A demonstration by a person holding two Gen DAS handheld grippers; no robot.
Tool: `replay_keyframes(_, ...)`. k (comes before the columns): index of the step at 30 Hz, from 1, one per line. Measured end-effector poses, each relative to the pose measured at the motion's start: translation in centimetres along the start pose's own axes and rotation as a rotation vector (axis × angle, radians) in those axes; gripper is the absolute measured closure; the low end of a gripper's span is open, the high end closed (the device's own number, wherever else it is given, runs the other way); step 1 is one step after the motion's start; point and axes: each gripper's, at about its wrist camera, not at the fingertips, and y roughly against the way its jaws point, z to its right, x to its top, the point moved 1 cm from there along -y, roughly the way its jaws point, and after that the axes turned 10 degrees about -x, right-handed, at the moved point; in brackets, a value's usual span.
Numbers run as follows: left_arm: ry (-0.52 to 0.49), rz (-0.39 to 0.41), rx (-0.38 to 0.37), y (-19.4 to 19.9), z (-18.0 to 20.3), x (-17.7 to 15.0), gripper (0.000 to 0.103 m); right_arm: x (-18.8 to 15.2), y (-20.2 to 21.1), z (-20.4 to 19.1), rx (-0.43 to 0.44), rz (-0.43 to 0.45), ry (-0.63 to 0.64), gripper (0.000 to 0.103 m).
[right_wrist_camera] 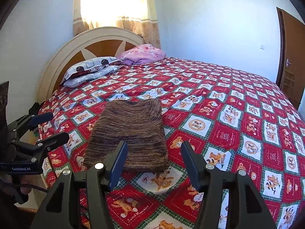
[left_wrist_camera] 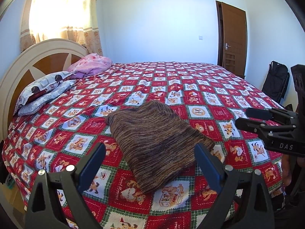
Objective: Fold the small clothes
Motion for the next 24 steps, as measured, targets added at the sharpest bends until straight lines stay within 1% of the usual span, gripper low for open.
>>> replay_keyframes(16,0.004,-0.009,0.001,0.02,0.14,-0.10,0.007,0.03,0.01,0.12,-0.003,0.003,0.001,0.043)
replay_keyframes(19,0.003,-0.012,0.009,0.11,0.07,-0.04,0.000,0.23,0.06,0.27,-0.008,0.007,-0.002,0.043)
replay_keyframes(24,-0.004,0.004,0.008,0.40,-0.18,0.29,0.000,0.47,0.31,0.20,-0.018,0.024,-0.002,0.043)
